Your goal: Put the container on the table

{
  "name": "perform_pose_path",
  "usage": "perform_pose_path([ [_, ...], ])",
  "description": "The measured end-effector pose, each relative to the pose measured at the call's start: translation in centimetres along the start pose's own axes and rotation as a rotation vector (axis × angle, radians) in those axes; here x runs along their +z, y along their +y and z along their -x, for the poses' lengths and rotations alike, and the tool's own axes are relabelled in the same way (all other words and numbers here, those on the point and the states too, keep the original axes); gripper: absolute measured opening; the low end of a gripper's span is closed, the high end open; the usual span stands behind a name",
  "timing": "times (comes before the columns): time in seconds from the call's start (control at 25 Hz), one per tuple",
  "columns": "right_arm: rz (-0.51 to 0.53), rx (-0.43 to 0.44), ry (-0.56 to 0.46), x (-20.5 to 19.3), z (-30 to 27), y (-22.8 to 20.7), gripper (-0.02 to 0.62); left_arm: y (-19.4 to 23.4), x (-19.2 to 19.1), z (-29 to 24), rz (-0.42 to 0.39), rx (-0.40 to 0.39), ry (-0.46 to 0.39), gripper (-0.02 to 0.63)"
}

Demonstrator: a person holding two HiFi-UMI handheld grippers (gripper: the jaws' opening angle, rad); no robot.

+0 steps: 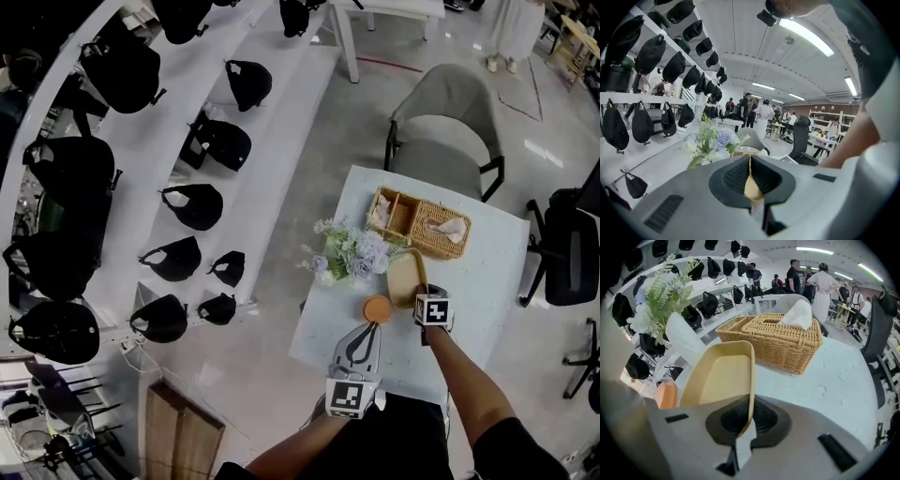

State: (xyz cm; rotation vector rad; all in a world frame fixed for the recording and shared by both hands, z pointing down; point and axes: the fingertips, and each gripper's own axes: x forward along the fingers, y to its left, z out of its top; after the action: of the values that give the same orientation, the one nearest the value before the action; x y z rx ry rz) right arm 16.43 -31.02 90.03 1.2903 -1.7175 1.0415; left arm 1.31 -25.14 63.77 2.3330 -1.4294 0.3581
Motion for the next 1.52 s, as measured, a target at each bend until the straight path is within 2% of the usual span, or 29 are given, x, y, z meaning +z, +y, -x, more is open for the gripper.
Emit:
perform_pose_path([
  [0.48,0.020,0.005,0.026,0.3,-4.1,0.6,0.005,2.3,-1.2,-0.6,0.015,0.033,0.024,0.014],
  [0.64,0.040,0.014,0.025,0.3,-4.4,0.8,0.074,2.7,-1.4,-0.7,0.022,0.037,0.019,0.014],
  [0.84,0.035,0.036,0.022,-0.2,-4.0,1.1,0.124,2.6,-1.5,-0.4,0.029,0.035,0.012,0.014],
  [1.08,0.016,0.070,-0.023,0.2,-1.5,0.8,0.133,1.8,-1.1,0.1,0.023,0.016,0.025,0.014],
  [1.52,0.025,0.112,-0.085,0.5,4.5,0.8,0.132,-0.5,0.1,2.0,0.034,0.037,-0.016,0.014],
])
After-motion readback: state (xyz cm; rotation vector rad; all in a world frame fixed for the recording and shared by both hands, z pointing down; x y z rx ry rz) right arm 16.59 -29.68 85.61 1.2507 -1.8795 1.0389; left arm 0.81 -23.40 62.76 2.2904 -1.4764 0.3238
